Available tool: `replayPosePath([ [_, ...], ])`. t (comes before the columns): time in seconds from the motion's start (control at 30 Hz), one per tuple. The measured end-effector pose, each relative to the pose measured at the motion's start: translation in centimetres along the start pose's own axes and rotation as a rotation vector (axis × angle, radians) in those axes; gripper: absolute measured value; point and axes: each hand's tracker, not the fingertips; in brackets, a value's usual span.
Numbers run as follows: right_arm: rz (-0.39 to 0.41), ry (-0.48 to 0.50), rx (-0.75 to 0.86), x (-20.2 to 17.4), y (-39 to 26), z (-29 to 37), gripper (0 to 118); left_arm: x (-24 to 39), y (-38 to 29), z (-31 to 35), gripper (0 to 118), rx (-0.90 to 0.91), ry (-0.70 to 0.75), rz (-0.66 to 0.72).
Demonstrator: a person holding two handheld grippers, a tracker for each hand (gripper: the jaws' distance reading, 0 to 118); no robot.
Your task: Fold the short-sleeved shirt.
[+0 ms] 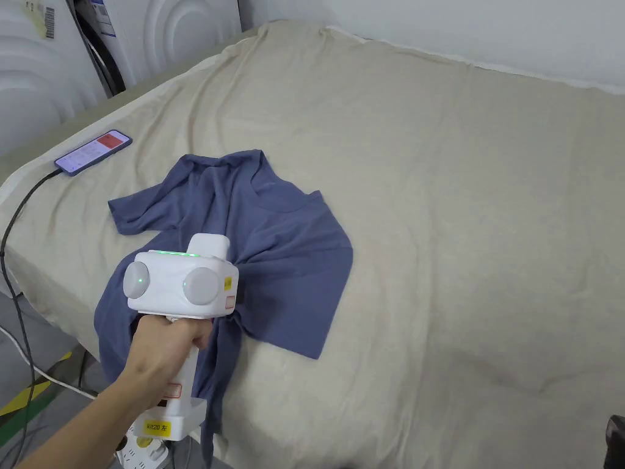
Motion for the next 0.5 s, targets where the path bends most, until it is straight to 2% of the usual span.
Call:
replayPosePath([
  [0.07, -0.005, 0.003, 0.001, 0.5, 0.0, 0.4, 0, 0.0, 0.3, 0.3, 3, -0.035, -0.074, 0.012],
  [0.23, -0.014, -0.014, 0.018, 2.3, -0.4, 2.2, 0, 3.3, 2.1, 3.4, 3, -0.009, -0.137, -0.033],
  [0.3, -0.043, -0.010, 0.029, 3.4, -0.6, 3.0, 0, 5.4, 3.0, 4.5, 3, 0.019, -0.117, -0.099],
  [0.37, -0.068, -0.005, 0.035, 4.6, -0.8, 3.9, 0, 7.8, 4.0, 5.6, 3, 0.032, -0.165, -0.117],
  [0.43, -0.129, 0.003, 0.043, 6.1, -1.1, 4.8, 0, 10.8, 5.2, 6.6, 3, 0.045, -0.234, -0.130],
  [0.5, -0.149, -0.016, 0.053, 7.3, -1.3, 5.6, 0, 14.9, 6.1, 7.6, 3, 0.074, -0.227, -0.206],
])
